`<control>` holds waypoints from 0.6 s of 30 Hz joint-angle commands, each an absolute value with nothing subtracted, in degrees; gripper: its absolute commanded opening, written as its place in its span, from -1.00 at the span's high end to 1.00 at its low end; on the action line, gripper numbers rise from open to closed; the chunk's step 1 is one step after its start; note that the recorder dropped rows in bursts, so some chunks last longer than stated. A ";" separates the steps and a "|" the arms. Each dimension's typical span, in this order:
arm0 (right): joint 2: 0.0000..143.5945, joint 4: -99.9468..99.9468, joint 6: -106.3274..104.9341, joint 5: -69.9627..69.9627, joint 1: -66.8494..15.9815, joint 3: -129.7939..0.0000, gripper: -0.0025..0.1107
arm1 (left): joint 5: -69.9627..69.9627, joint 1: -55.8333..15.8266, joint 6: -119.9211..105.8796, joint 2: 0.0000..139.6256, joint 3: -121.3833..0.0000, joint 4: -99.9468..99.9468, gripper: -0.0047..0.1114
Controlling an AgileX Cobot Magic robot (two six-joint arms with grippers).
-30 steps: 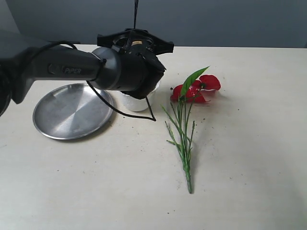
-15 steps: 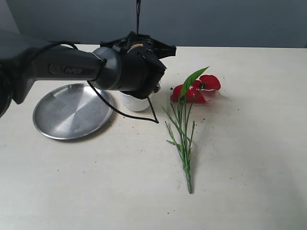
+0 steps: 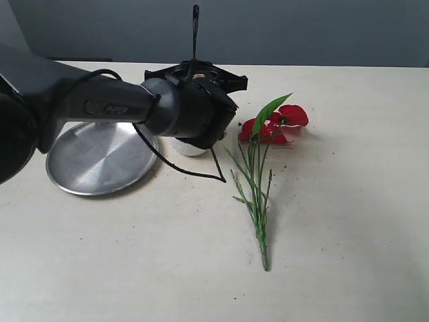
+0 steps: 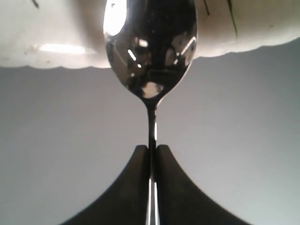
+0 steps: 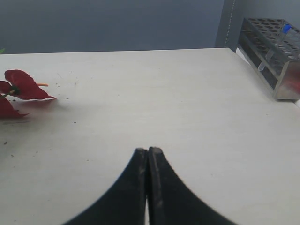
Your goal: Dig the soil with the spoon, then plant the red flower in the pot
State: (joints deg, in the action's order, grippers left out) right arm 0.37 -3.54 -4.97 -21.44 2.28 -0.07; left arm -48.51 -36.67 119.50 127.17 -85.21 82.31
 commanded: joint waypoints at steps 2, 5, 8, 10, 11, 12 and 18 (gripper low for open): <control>0.00 -3.48 -5.01 -20.77 2.62 0.00 0.97 | -50.02 -38.03 119.75 127.64 -85.29 83.05 0.91; 0.00 -3.48 -5.01 -20.77 2.62 0.00 0.97 | -51.51 -38.75 119.75 127.64 -85.29 83.55 0.91; 0.00 -3.48 -5.01 -20.77 2.62 0.00 0.97 | -54.24 -39.54 119.75 127.52 -85.29 84.90 0.91; 0.00 -3.48 -5.01 -20.77 2.62 0.00 0.97 | -53.96 -39.54 119.21 126.71 -85.07 86.69 0.91; 0.00 -3.48 -5.01 -20.77 2.62 0.00 0.97 | -53.83 -39.54 118.31 126.56 -84.97 87.32 0.91; 0.00 -3.48 -5.01 -20.77 2.62 0.00 0.97 | -53.99 -39.54 117.32 126.10 -84.97 88.16 0.91; 0.00 -3.48 -5.01 -20.77 2.62 0.00 0.97 | -54.62 -39.54 114.45 124.31 -84.82 91.02 0.91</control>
State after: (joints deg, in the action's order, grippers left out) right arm 0.37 -3.54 -4.97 -21.44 2.28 -0.07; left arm -53.63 -39.29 115.35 125.49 -85.10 90.12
